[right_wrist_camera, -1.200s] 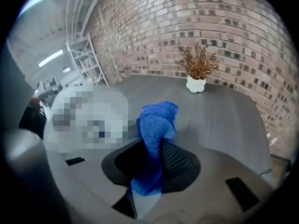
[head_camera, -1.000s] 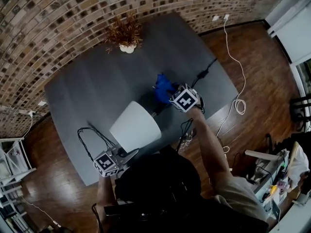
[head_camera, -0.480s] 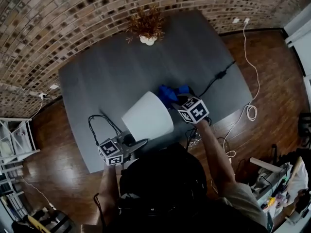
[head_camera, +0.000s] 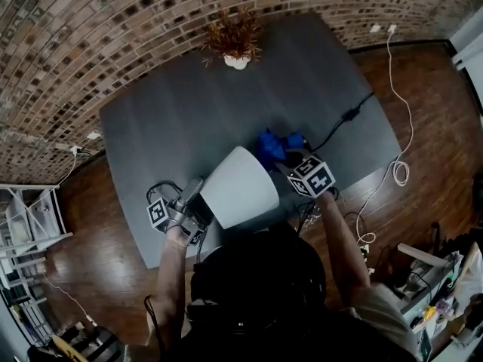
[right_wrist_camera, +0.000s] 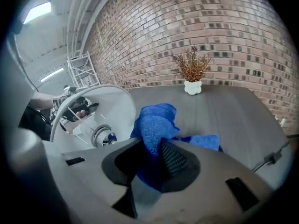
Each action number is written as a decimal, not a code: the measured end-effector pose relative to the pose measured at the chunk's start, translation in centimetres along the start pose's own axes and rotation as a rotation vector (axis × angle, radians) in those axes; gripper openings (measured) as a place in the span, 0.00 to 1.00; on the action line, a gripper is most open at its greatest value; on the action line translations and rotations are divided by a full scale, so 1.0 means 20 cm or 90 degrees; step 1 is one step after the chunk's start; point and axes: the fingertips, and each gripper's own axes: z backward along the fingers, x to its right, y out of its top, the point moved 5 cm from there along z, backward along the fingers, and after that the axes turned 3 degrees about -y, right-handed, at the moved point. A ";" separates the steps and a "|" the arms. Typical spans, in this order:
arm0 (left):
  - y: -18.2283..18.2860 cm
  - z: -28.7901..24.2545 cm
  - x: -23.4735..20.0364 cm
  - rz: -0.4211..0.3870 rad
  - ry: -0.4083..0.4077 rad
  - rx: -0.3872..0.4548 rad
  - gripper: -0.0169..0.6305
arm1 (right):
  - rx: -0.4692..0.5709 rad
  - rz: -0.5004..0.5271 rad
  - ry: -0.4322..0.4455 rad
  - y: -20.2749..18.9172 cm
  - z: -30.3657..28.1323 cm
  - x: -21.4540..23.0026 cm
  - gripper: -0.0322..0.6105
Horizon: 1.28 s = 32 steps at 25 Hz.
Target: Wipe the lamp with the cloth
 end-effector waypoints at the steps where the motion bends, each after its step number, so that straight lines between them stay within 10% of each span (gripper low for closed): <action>1: 0.01 -0.01 -0.01 0.011 0.013 0.014 0.26 | 0.006 -0.001 -0.001 0.00 -0.01 -0.01 0.20; 6: 0.00 -0.13 0.07 -0.084 -0.014 -0.015 0.18 | 0.055 -0.008 -0.027 -0.01 0.01 0.03 0.20; 14: -0.09 -0.25 0.30 -0.601 -0.091 -0.335 0.08 | 0.265 -0.179 -0.116 0.06 0.20 0.21 0.20; 18: -0.04 -0.10 0.21 -0.627 -0.088 -0.364 0.06 | 0.262 -0.196 -0.099 0.07 0.29 0.17 0.20; 24: -0.12 -0.07 0.16 -0.641 -0.092 -0.360 0.05 | 0.194 -0.169 0.107 0.19 -0.01 -0.24 0.20; 32: -0.15 -0.07 0.16 -0.653 -0.089 -0.363 0.05 | 0.088 -0.106 -0.130 -0.02 0.00 0.04 0.20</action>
